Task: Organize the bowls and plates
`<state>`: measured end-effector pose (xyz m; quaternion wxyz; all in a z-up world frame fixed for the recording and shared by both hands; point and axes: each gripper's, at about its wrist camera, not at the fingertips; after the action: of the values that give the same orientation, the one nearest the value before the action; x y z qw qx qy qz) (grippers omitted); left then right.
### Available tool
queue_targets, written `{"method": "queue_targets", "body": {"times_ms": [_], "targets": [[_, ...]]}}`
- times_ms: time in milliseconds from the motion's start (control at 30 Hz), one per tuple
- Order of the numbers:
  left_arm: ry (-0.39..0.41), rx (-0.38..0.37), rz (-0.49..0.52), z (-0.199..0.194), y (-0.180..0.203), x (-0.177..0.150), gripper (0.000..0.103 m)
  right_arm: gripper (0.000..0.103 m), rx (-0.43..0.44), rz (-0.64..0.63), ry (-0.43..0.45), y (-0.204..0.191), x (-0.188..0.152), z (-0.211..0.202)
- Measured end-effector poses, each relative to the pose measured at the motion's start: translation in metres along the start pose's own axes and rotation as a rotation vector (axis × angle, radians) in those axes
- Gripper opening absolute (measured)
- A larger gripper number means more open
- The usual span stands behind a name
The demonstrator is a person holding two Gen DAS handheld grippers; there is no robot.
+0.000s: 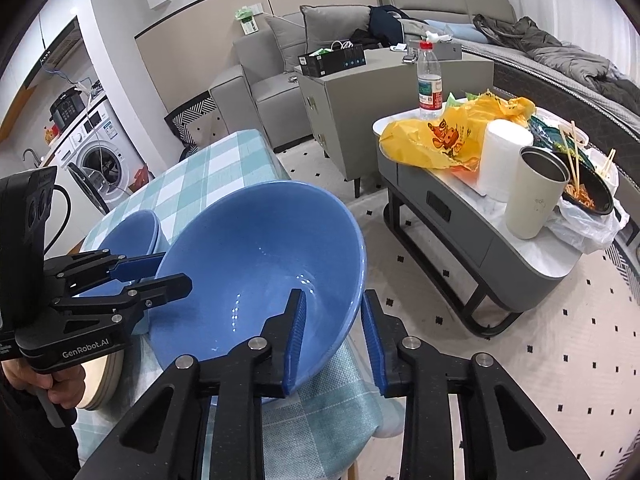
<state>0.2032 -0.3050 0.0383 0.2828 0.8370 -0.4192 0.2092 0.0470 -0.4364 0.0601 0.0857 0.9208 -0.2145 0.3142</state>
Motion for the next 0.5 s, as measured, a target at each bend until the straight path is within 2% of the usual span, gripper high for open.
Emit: {"method": "queue_targets", "body": {"times_ms": [500], "targets": [[0.112,0.062,-0.003,-0.043,-0.004,0.001,0.036,0.026,0.036,-0.038,0.099,-0.024,0.015,-0.031]]}}
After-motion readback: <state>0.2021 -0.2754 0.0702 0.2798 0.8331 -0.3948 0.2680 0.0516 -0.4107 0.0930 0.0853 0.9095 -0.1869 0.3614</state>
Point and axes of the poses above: each gripper's, at about its wrist camera, not at the fingertips, and z roughly the way its jaws point, y to its right, x to its top, and after that the axes turned 15 degrees about -x, right-handed
